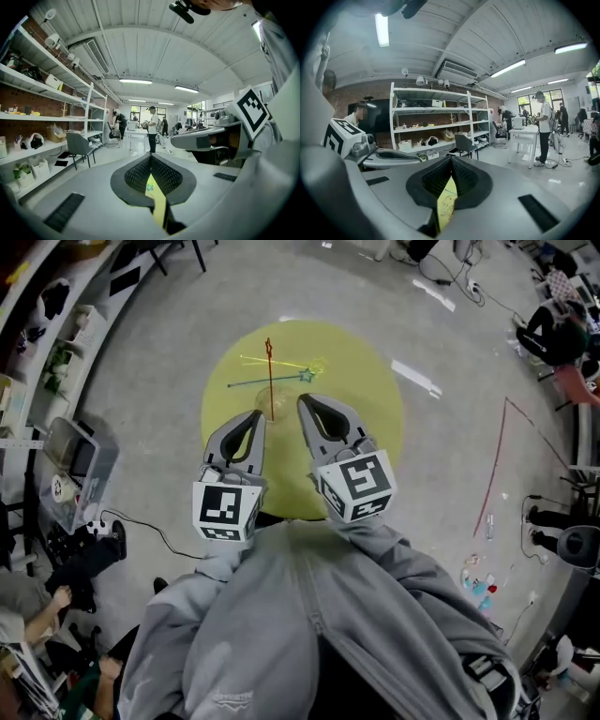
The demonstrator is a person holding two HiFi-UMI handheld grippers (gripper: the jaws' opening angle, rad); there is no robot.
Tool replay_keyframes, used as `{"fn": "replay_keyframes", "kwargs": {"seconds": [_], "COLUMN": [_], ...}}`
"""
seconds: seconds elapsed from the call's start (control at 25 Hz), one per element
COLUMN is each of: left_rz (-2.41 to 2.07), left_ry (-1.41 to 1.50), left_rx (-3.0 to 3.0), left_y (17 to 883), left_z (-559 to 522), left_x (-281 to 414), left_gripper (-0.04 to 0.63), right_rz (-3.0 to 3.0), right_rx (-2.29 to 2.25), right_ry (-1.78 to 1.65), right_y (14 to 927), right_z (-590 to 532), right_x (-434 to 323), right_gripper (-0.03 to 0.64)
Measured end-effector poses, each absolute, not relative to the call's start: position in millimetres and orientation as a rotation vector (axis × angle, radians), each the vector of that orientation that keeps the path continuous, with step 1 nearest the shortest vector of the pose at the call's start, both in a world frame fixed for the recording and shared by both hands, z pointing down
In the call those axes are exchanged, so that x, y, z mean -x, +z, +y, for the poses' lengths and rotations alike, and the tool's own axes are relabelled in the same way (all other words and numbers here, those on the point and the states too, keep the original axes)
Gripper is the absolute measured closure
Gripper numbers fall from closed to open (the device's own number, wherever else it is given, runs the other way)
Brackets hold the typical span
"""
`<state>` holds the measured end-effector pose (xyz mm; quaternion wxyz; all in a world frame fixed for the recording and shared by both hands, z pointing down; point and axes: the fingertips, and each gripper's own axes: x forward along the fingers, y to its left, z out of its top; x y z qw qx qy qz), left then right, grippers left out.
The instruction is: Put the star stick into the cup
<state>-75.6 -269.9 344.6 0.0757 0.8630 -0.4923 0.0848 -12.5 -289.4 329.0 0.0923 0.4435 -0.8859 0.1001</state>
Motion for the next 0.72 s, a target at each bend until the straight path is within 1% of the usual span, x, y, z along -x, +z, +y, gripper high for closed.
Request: {"fn": "replay_keyframes", "kwargs": {"seconds": [0.36, 0.56, 0.72], "left_rz": [-1.534, -1.581, -1.585], "left_ry": [0.180, 0.128, 0.125], "left_rx": [-2.583, -2.619, -2.635], "left_y": [288, 259, 252], "left_z": [-247, -236, -228], "left_x": [67, 64, 62], "left_gripper": [0.578, 0.578, 0.578], "right_rz": [-2.680, -2.692, -2.706], "right_rx": [-1.378, -1.397, -1.381], "right_ry": [0.157, 0.119, 0.108], "right_y": [268, 255, 250], "right_z": [-258, -242, -230], "right_x": [-3, -8, -4], "right_gripper": [0.584, 0.584, 0.584]}}
